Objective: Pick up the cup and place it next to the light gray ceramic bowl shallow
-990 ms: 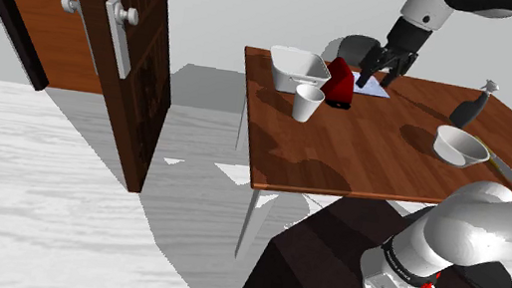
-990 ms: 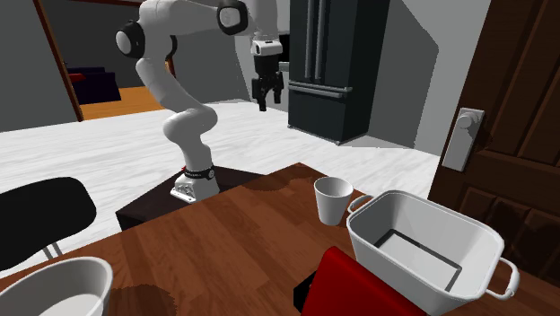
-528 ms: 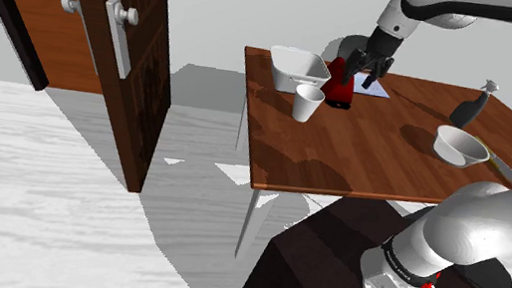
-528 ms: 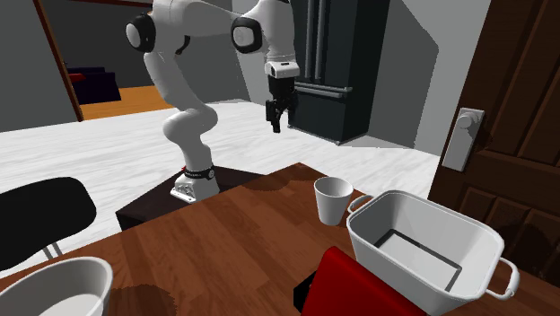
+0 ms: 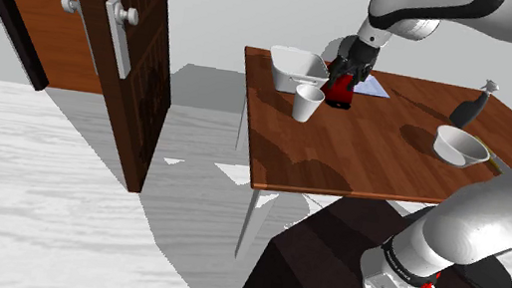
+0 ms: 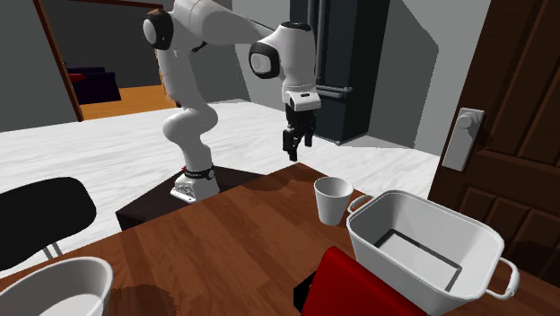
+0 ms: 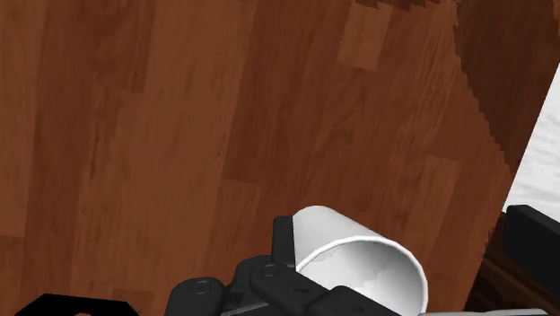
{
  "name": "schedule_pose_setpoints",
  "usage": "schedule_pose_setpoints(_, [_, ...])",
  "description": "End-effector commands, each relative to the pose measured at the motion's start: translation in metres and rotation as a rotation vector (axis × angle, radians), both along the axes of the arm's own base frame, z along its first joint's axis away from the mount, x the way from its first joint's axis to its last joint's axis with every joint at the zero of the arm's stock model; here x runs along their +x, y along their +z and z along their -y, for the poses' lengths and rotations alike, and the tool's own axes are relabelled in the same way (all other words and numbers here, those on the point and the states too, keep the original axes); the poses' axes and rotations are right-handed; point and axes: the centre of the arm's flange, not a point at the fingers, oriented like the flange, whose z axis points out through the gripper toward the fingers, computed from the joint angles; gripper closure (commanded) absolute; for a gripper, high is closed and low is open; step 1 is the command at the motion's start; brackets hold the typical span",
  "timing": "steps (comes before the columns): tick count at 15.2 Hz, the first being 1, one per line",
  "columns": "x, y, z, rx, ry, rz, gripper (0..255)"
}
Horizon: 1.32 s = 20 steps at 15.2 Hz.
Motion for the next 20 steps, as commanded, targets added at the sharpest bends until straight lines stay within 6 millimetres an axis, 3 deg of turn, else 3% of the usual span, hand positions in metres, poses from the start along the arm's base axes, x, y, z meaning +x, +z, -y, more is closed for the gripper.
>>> schedule_pose_setpoints(1, [0.019,-0.015,0.017,0.01,-0.008,-0.002,0])
schedule_pose_setpoints(9, [0.089,-0.079,0.073,0.054,-0.04,-0.015,0])
schedule_pose_setpoints(17, [0.093,-0.121,0.067,0.056,-0.042,-0.016,0])
schedule_pose_setpoints(20, [0.093,-0.121,0.067,0.056,-0.042,-0.016,0])
